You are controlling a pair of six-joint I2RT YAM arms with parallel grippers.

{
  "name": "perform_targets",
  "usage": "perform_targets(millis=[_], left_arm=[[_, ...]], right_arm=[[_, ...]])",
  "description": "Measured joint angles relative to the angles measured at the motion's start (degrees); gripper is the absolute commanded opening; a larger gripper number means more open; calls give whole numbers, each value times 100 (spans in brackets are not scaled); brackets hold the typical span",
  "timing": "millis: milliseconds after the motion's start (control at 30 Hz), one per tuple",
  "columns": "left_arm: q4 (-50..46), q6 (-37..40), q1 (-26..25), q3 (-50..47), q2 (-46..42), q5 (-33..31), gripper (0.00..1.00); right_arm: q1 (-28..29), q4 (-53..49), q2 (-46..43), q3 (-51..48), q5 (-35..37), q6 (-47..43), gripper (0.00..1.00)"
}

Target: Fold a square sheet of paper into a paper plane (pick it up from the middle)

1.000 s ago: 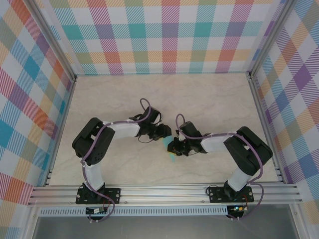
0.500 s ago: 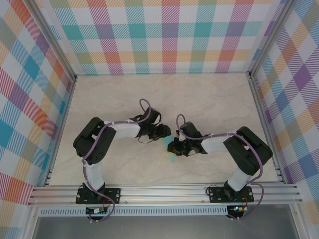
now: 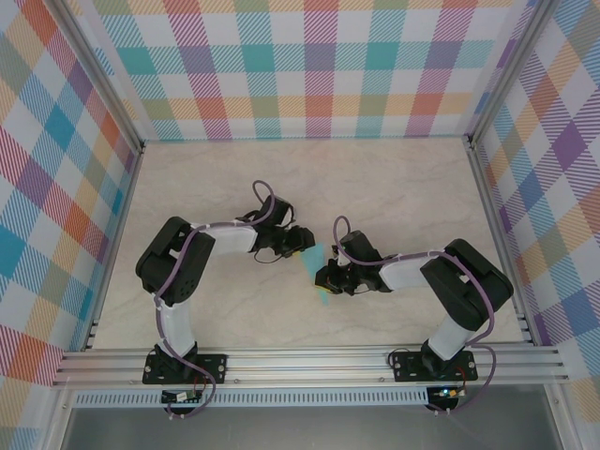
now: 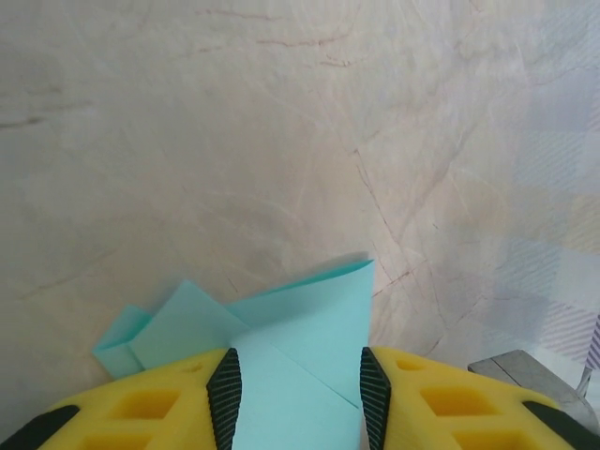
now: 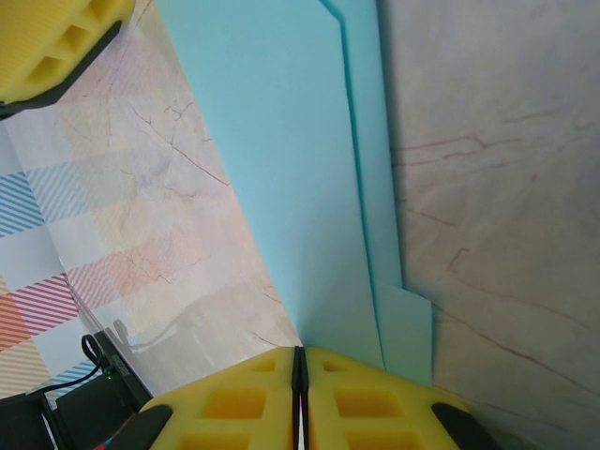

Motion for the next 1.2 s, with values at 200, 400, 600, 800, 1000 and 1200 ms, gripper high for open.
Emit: perform_targets(millis=[200, 400, 600, 800, 1000, 1200], left_arm=[[-103, 144, 184, 168, 61, -22, 43], [-525, 345, 321, 385, -42, -271, 45], [-1169, 345, 219, 382, -780, -675, 47], [-1882, 219, -240, 376, -1499, -1475, 51], [-2789, -11, -1069, 619, -1327, -2275, 53], [-3346, -155, -1567, 1335, -695, -2785, 56]], right_arm=[[-9, 24, 0, 0, -42, 35, 12], [-4, -151, 0, 103, -98, 37, 15], [9, -590, -330, 236, -50, 28, 24], [-68, -1294, -1397, 304, 514, -39, 33], [-555, -1941, -2435, -92, 1290, 0, 42], [-850, -2380, -2920, -581, 1519, 33, 48]])
